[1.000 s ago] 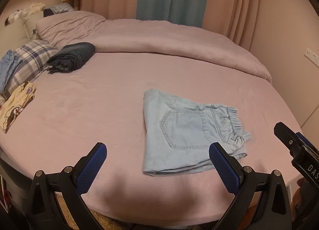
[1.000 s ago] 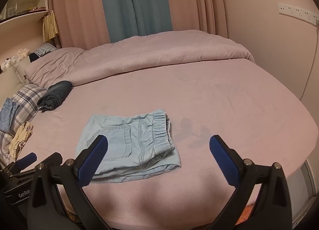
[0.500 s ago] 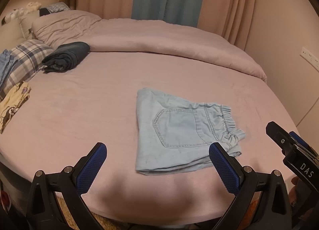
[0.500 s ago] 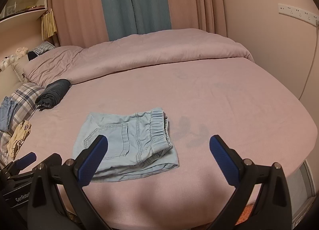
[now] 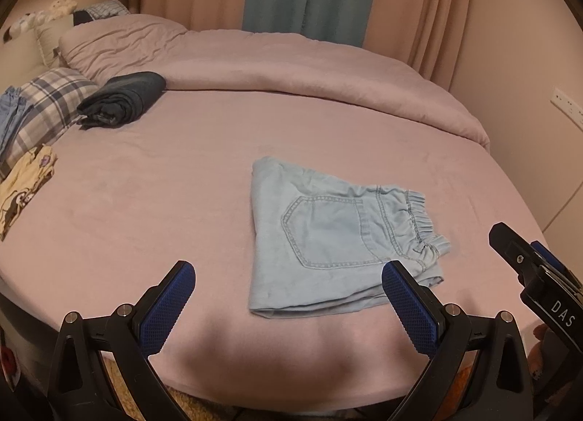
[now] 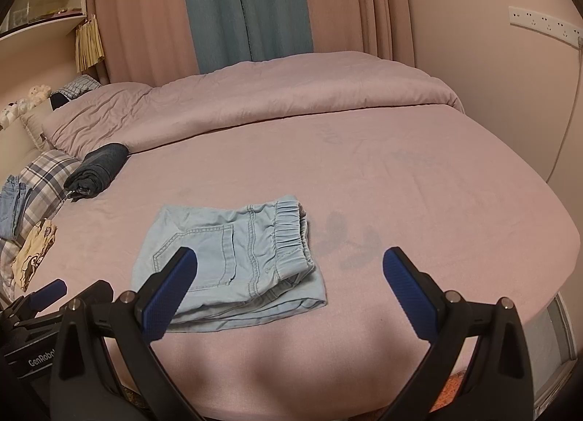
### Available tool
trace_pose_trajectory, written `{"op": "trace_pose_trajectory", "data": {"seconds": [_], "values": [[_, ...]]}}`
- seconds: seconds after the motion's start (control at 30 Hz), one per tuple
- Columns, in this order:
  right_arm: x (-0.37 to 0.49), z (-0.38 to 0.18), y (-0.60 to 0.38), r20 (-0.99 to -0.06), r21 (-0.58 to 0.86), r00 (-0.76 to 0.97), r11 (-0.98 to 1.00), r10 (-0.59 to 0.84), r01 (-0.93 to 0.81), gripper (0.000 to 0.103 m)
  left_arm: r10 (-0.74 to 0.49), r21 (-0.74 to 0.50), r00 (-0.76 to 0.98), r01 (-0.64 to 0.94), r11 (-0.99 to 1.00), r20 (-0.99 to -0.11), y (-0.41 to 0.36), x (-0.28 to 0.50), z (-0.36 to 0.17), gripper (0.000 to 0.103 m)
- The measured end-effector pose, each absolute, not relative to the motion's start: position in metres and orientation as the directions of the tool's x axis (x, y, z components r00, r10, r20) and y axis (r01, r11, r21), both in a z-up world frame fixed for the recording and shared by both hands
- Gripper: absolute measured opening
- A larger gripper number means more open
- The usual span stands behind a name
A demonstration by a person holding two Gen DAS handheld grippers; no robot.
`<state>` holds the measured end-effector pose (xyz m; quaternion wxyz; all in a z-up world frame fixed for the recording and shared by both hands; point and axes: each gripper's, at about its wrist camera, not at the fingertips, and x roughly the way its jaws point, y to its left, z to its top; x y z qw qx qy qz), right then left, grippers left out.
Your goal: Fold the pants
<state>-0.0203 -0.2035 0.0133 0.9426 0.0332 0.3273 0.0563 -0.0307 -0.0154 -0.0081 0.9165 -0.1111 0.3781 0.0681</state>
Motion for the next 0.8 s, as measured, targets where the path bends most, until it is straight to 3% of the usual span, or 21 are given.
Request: {"op": "trace_pose_trajectory", "data": {"seconds": [0.8], "values": [[-0.0171, 0.0124, -0.1988, -0.625, 0.089, 0.77, 0.992, 0.124, -0.087, 0.103, 0.033, -0.158, 0.694, -0.21, 0.965, -0.719, -0.0168, -0.03, -0.0115, 0.102]]}}
